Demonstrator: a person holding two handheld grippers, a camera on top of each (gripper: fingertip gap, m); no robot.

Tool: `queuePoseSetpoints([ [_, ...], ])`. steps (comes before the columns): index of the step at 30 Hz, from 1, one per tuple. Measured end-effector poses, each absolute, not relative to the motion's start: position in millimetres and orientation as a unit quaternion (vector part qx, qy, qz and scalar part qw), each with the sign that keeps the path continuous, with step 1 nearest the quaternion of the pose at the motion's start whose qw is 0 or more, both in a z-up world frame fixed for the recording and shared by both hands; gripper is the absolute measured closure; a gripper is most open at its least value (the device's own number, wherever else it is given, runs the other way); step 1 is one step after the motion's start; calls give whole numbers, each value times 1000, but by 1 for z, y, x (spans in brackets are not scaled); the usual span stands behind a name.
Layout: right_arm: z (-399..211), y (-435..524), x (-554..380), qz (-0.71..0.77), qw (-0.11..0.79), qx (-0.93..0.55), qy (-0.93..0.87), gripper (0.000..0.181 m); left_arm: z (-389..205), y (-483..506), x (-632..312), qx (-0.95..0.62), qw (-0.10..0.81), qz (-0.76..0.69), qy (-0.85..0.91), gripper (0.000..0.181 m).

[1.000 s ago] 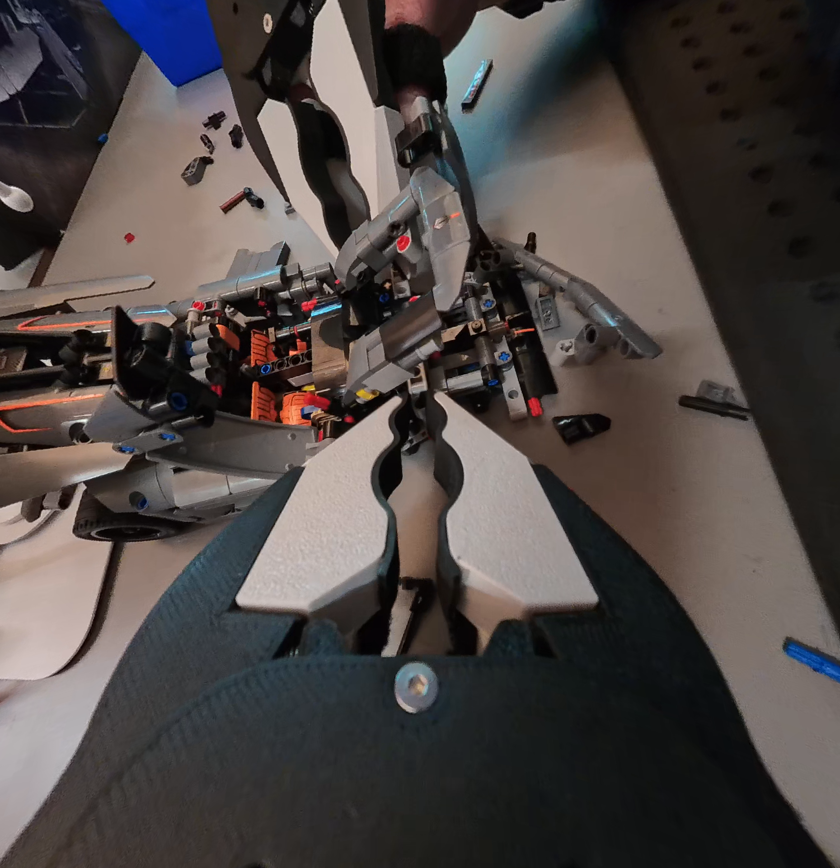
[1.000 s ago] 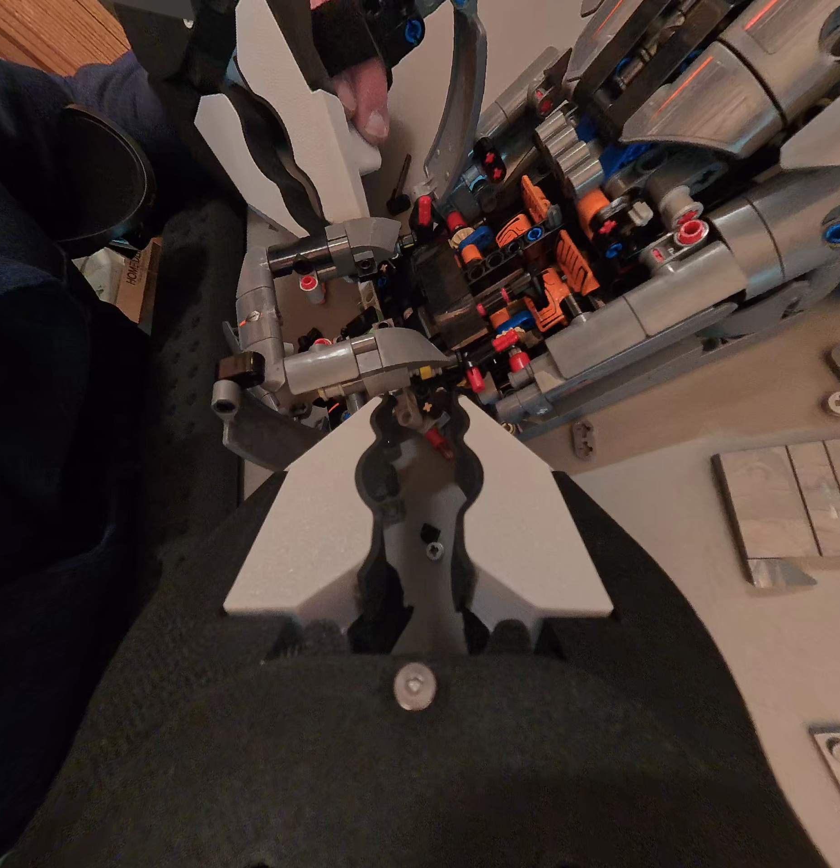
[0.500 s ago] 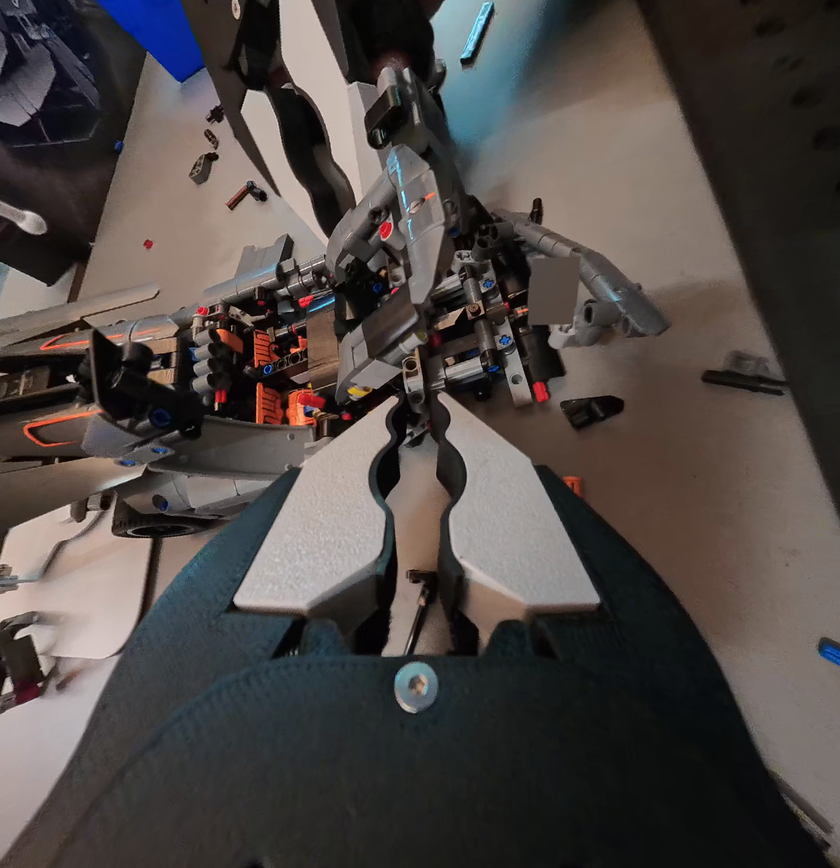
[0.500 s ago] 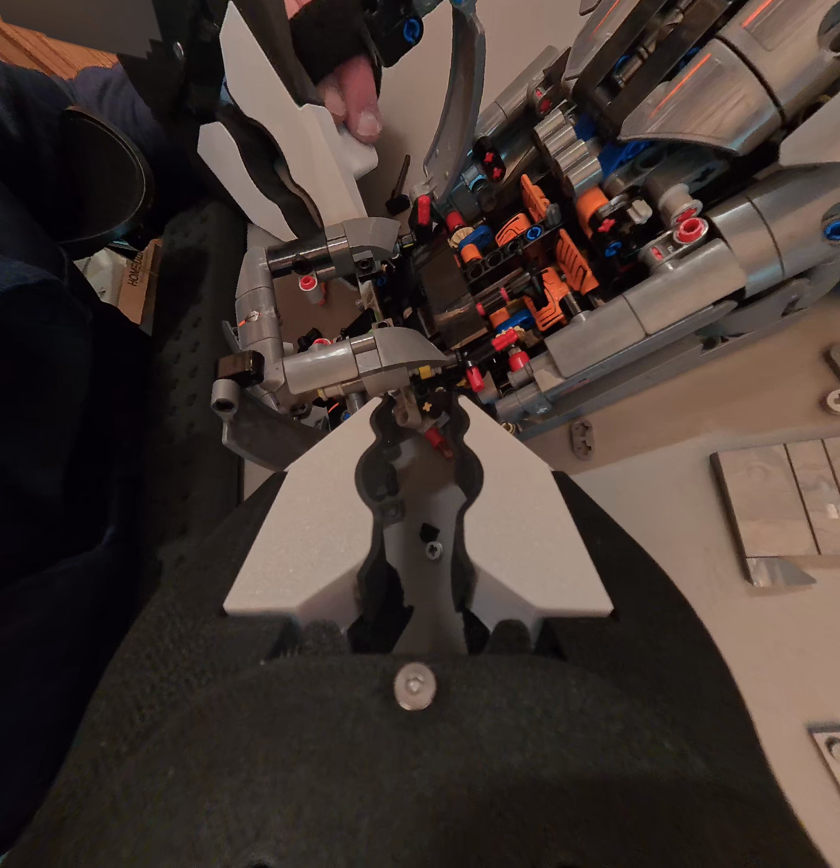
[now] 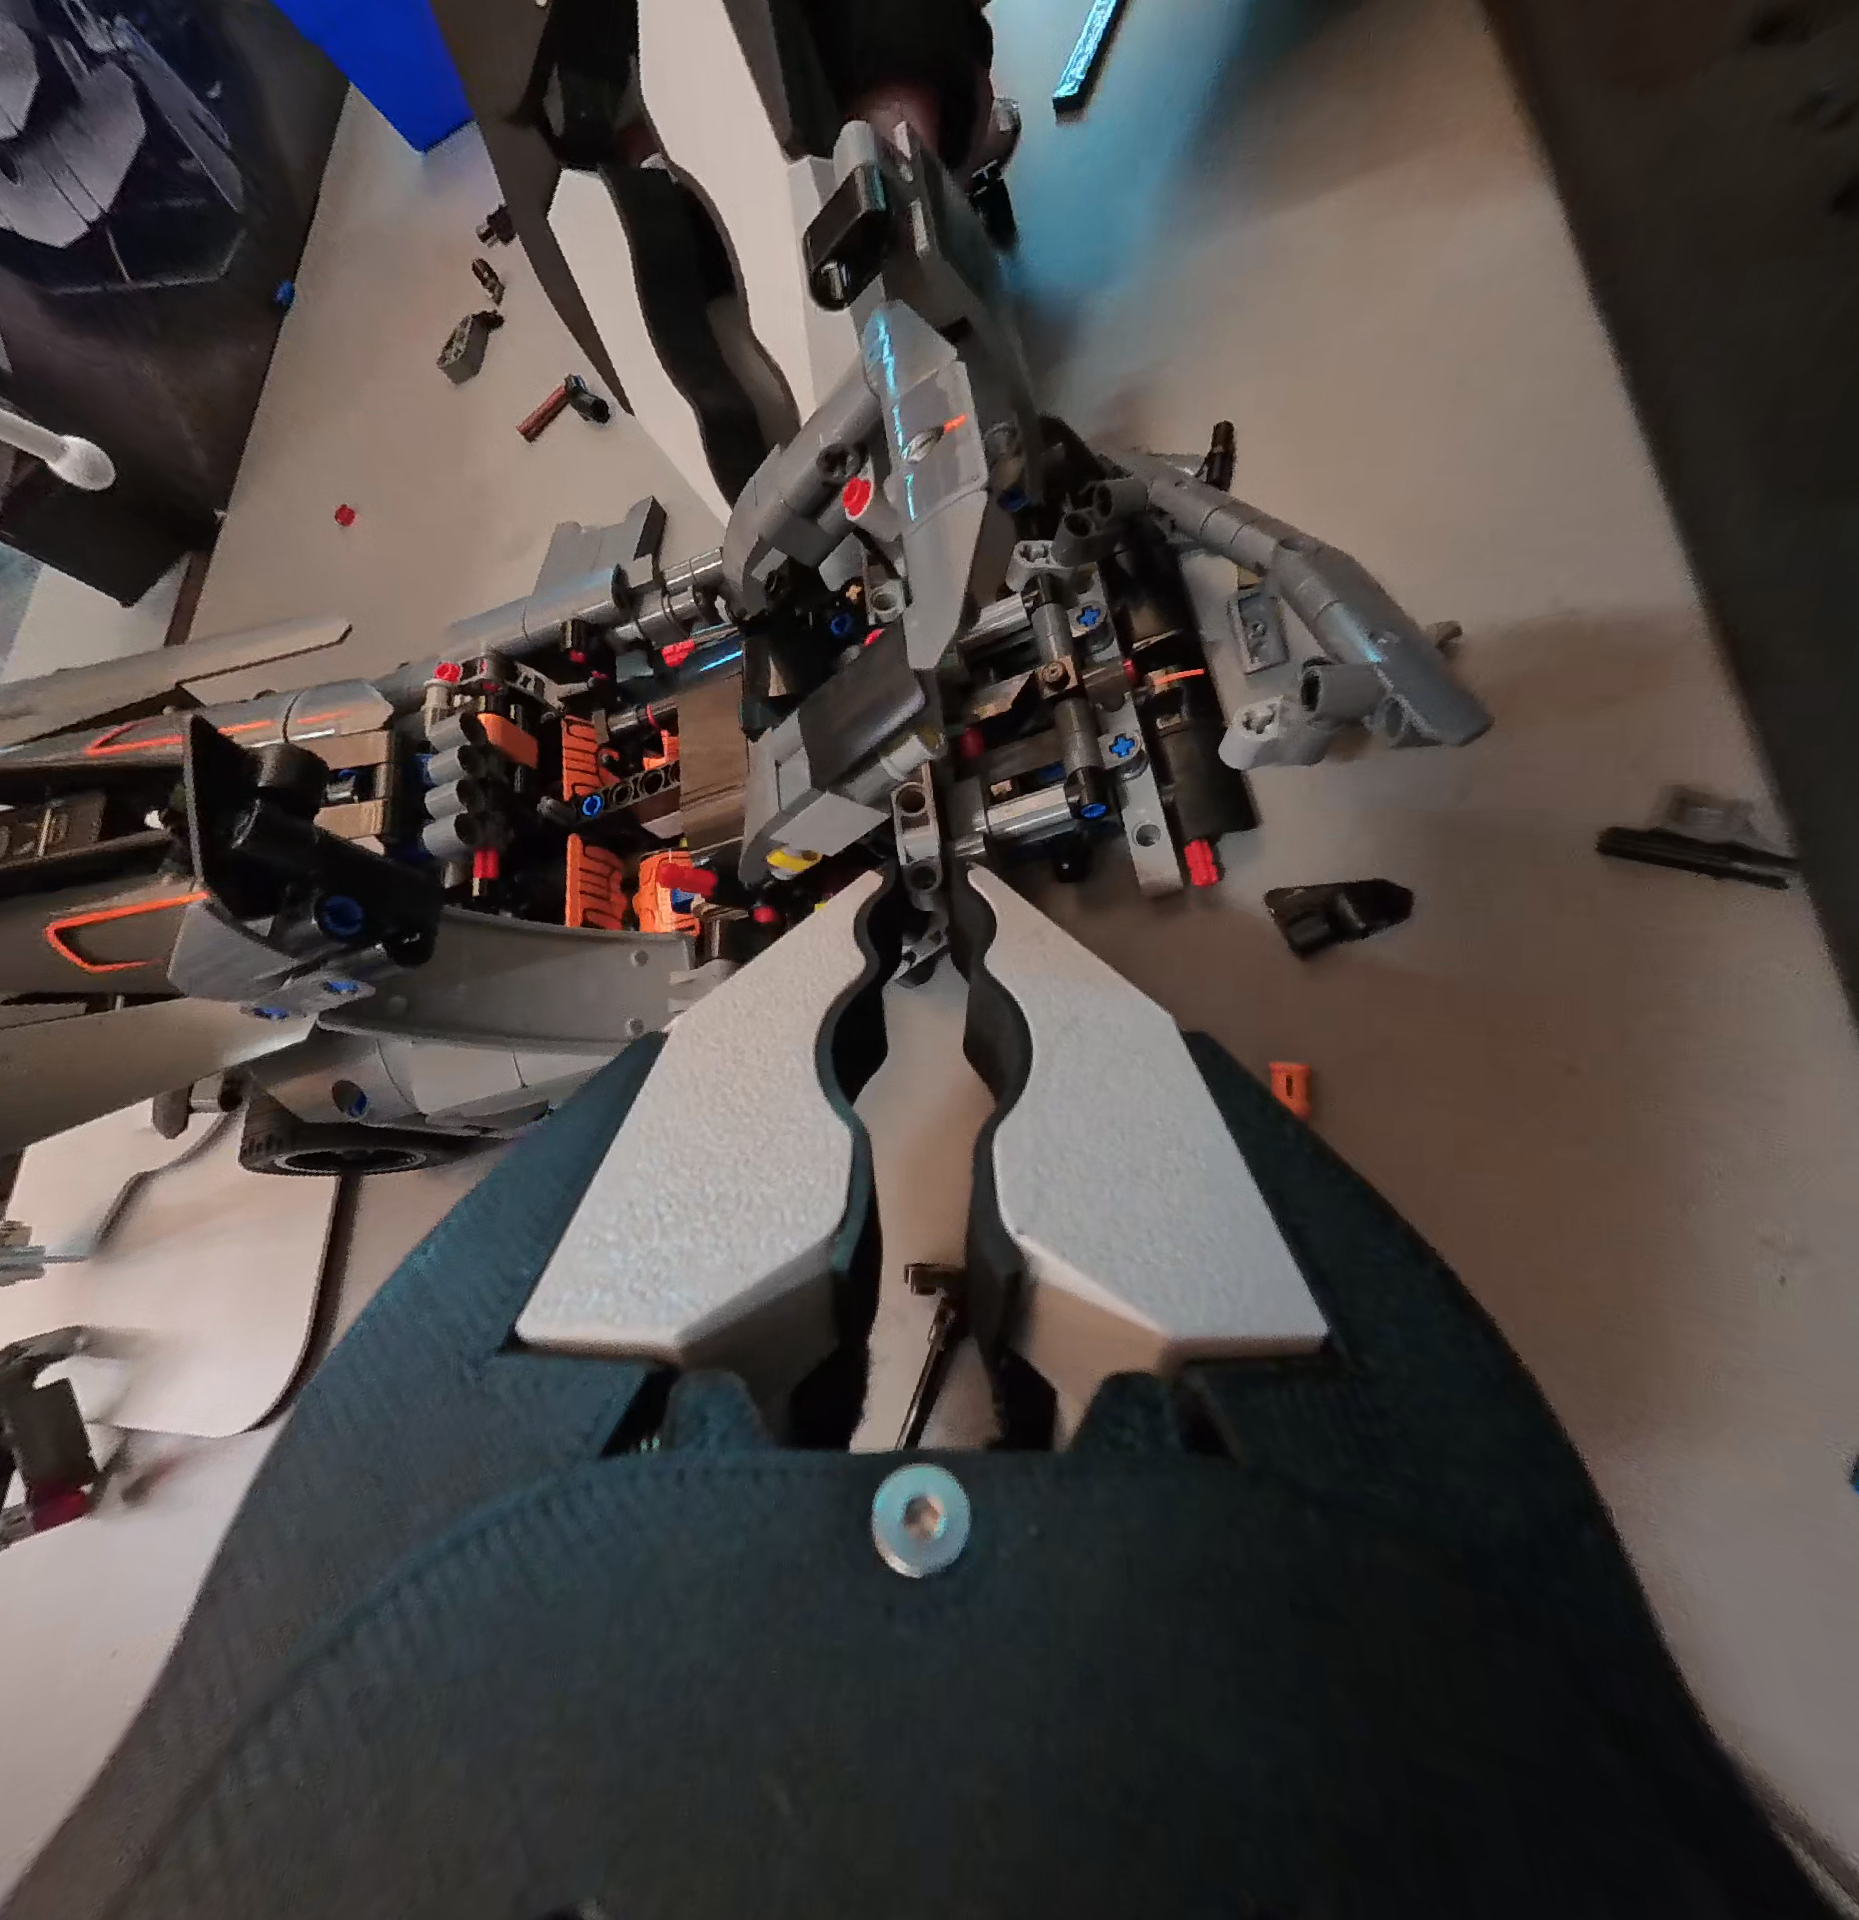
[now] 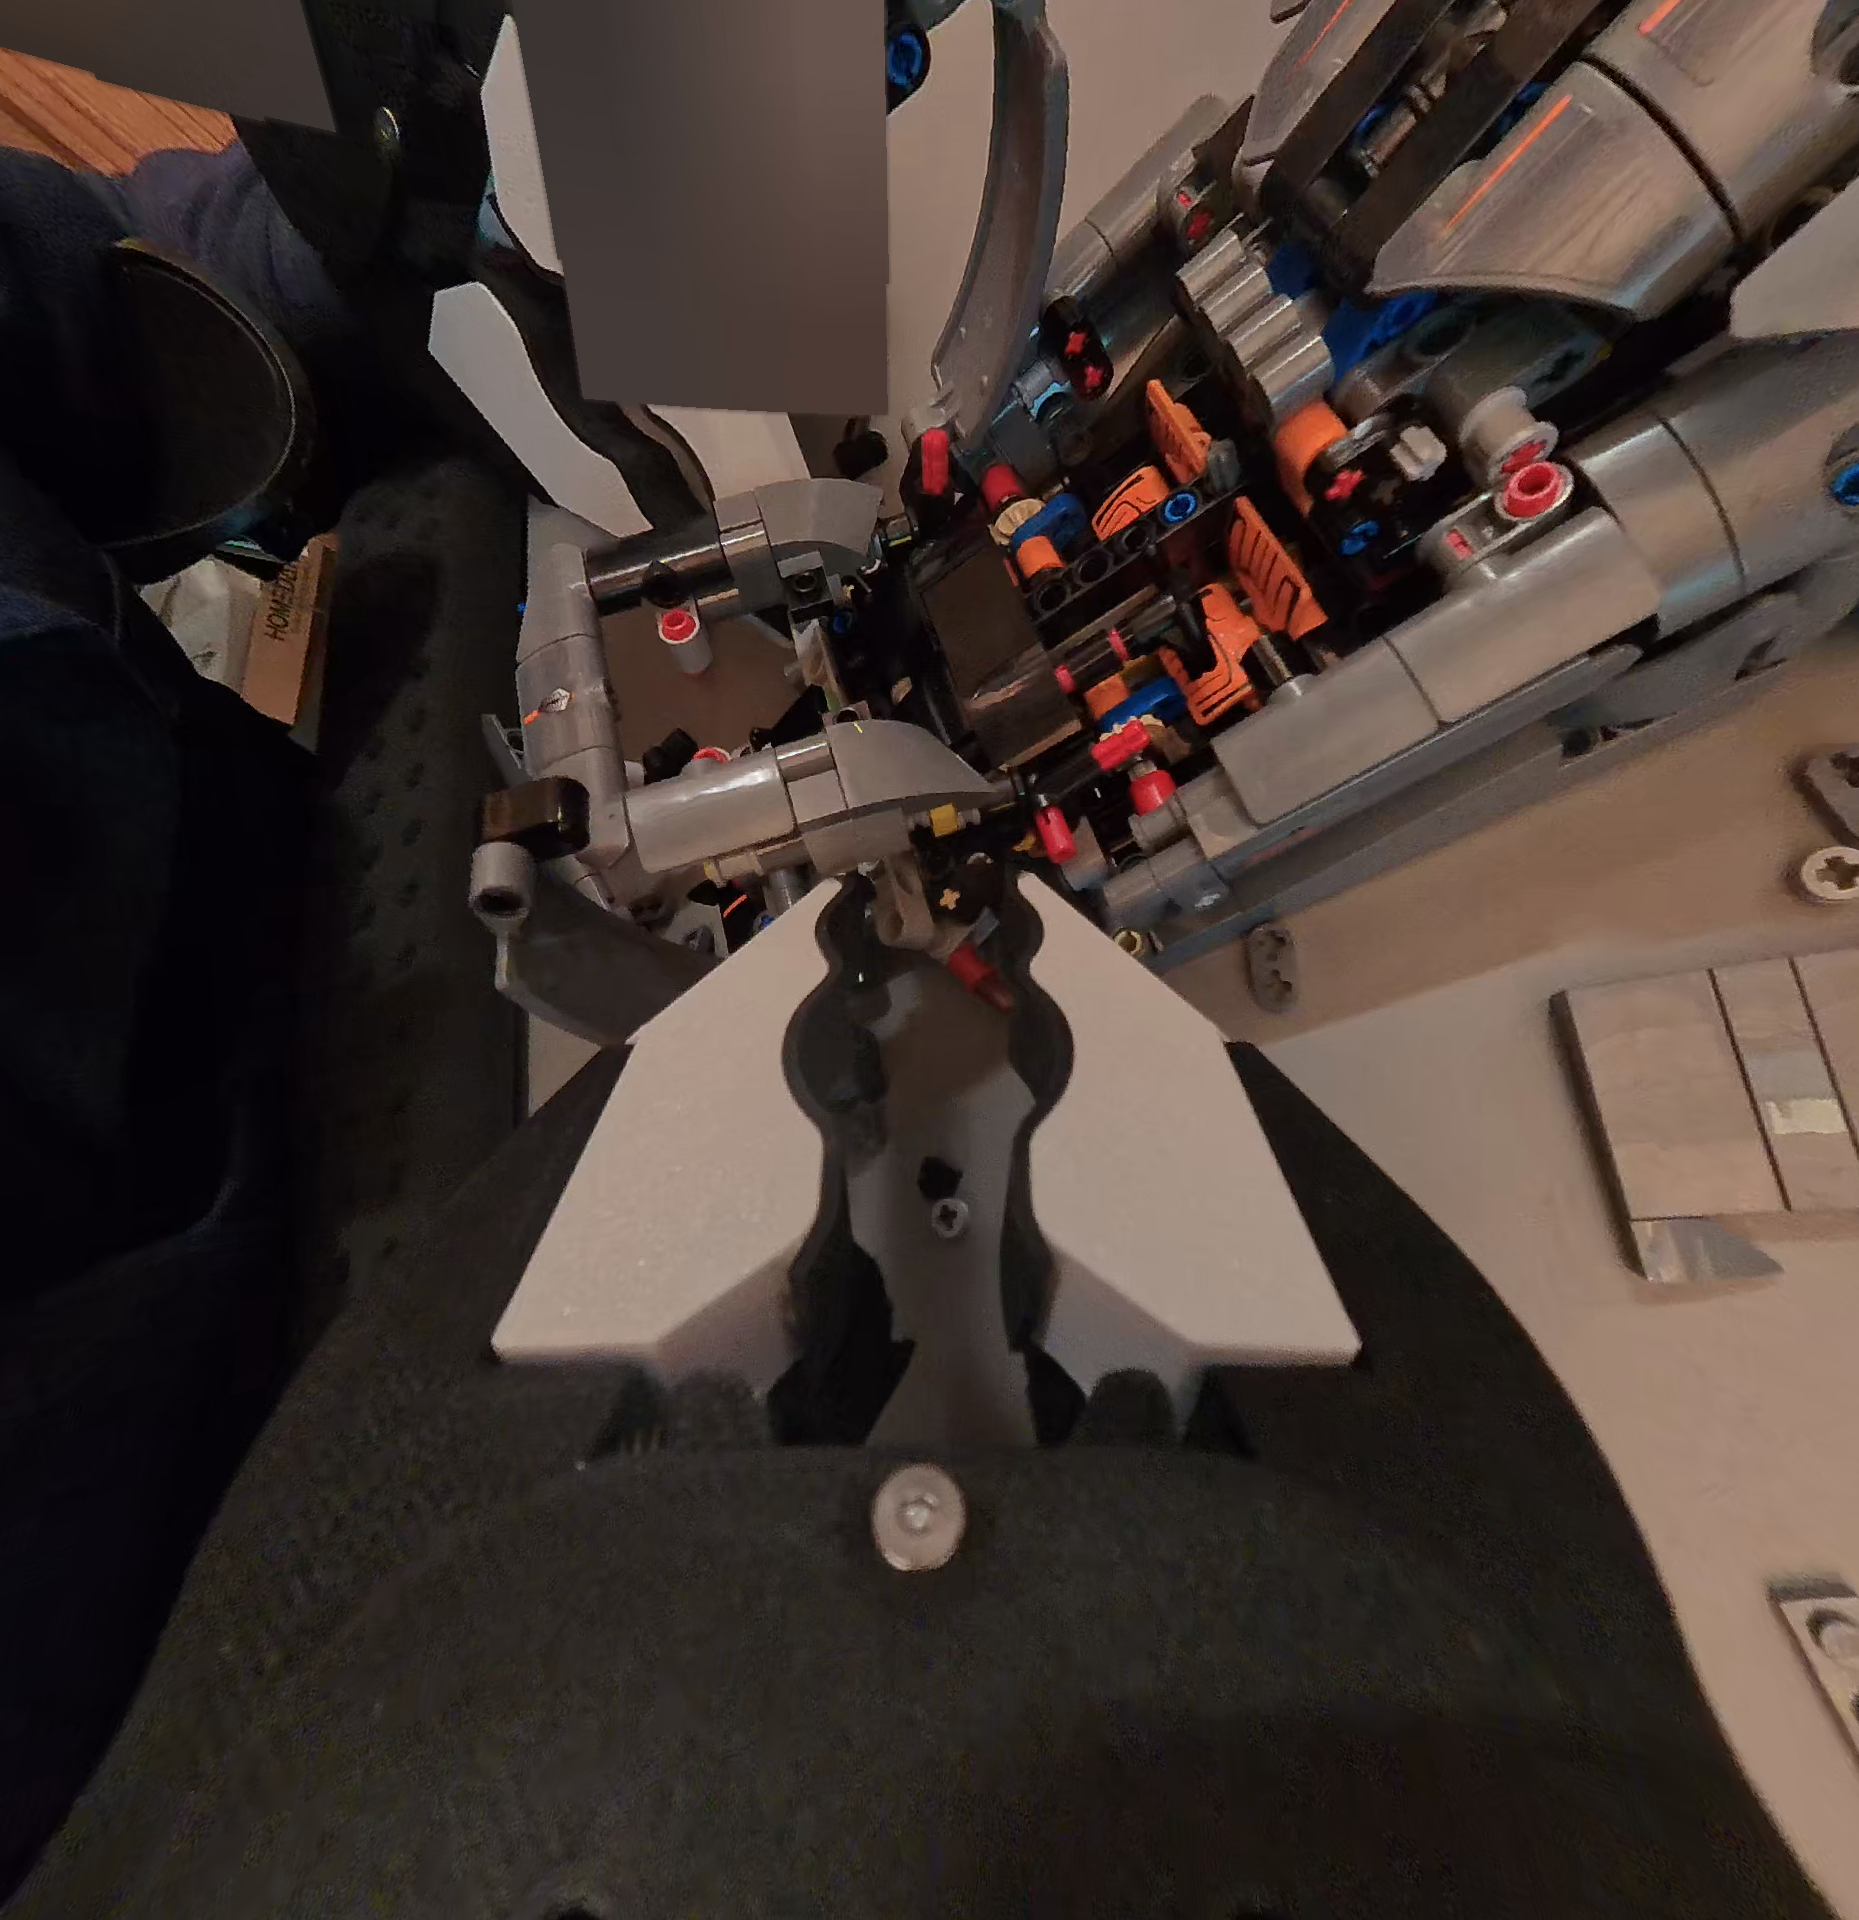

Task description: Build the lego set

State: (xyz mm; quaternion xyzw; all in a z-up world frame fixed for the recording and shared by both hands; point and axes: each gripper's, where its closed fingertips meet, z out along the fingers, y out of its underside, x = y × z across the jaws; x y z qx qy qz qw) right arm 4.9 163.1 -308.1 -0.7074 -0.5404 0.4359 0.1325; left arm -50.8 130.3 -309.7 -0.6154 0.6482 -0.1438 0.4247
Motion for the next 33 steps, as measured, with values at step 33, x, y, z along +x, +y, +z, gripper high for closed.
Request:
queuePoseSetpoints([
  [33, -317, 160, 6, 430, 114, -721, -532, 158, -304, 141, -64, -747, 356, -287, 482, 156],
])
